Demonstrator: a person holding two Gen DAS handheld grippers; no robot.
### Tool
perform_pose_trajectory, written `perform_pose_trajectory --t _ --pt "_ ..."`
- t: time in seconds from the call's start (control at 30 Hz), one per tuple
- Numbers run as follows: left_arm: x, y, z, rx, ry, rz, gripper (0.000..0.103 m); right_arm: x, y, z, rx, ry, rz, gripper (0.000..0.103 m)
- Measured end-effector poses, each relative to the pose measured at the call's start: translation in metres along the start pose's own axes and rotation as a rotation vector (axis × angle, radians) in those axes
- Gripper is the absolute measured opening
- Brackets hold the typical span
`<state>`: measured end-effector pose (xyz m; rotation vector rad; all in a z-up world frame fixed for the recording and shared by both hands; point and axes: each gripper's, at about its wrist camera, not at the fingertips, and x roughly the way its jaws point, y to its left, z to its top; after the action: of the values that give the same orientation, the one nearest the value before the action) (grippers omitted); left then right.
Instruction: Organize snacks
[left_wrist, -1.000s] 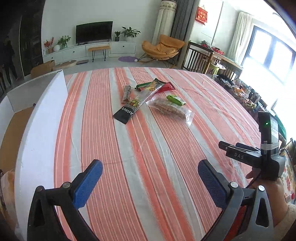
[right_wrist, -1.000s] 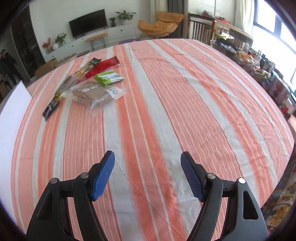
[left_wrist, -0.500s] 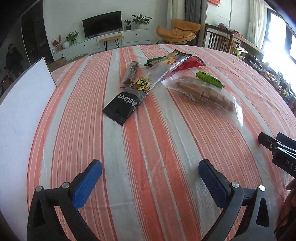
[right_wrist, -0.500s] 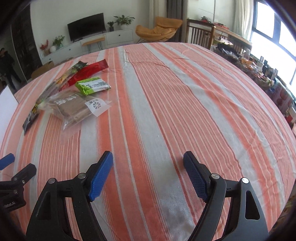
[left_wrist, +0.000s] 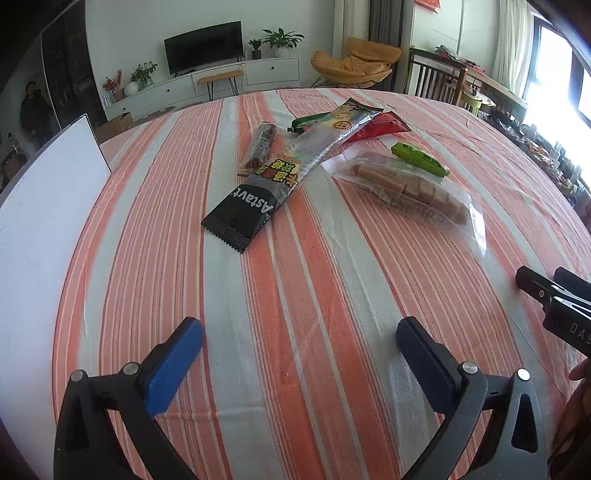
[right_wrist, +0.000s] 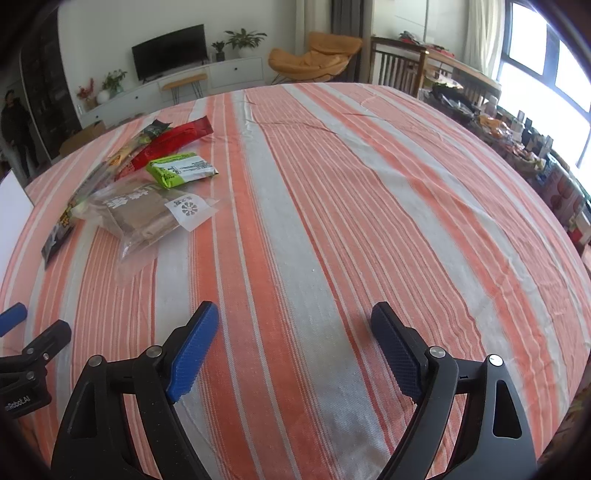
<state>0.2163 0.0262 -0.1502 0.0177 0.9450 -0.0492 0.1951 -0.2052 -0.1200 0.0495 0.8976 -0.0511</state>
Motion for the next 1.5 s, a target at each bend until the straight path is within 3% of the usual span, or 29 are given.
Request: perform_pose_trajectory --t 1.27,1.37,1.5 --pt "-0.001 0.001 0.001 0.020 0.010 -0.015 0.103 0.000 0.000 0.000 0.001 0.000 0.001 0.088" --pt "0.000 0.008 0.015 0.042 0.091 -0.034 0.102 0.000 0.000 0.000 0.000 0.000 0.000 0.088" --pt "-0.005 0.021 0.057 0.030 0.004 0.014 0.102 0.000 0.000 0.000 0.001 0.000 0.001 0.089"
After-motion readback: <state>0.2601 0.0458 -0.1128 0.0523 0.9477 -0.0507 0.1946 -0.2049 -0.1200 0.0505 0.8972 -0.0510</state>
